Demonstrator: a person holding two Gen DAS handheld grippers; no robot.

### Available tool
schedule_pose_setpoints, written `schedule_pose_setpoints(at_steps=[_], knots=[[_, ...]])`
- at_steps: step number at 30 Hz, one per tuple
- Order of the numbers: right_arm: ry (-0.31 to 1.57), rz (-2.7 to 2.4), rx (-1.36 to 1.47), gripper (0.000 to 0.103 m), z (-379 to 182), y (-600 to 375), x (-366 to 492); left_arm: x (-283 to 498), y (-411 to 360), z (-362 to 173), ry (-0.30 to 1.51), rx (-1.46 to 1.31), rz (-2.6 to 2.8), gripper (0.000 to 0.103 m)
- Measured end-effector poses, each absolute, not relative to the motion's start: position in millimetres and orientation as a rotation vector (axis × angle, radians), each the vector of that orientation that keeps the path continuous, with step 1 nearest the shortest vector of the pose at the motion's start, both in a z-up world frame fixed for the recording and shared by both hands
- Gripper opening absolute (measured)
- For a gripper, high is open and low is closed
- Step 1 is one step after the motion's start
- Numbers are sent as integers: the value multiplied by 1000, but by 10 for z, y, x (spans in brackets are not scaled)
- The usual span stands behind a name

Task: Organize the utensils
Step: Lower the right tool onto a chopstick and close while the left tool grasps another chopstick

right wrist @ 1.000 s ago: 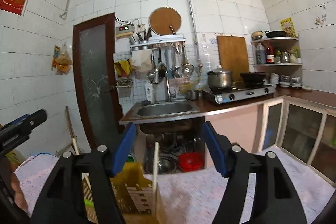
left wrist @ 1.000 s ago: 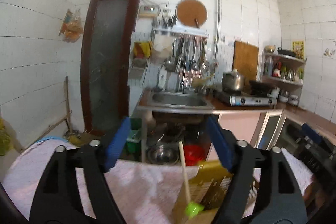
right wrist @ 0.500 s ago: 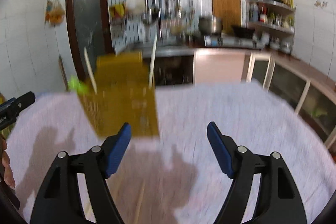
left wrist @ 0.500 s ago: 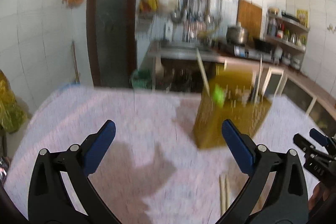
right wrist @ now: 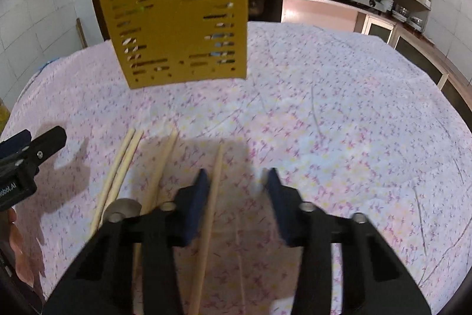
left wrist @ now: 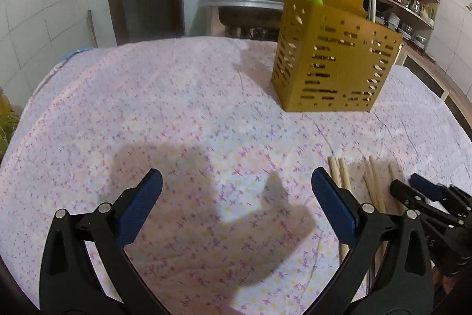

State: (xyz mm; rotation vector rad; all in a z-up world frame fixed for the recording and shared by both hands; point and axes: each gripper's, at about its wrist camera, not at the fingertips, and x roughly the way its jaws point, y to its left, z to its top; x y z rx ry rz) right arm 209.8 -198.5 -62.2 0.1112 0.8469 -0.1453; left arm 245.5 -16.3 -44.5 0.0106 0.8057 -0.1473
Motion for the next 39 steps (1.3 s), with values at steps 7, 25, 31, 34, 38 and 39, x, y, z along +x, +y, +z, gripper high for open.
schedule_pose_setpoints(at_steps=[7,25,31,34,38,39], knots=[[841,-93,127,9,-603,-1970,2074,2458,-328,-463,843,17,-186,98],[846,-95,127,7,-609,-2314,2017,2442,-798,-740,928,134,-200,97],[847,-95,134,7,-612,-2326,2004,2468,-800,-746,934,140,-200,92],[849,-104,123,7,-608,-2317,1996,2453,-858,-716,923,152,-222,75],[861,-110,127,7,-602,-2332,2004,2482,-986,-673,934,168,-259,47],[864,-110,131,7,-602,-2346,2002,2502,-1003,-665,943,165,-267,44]])
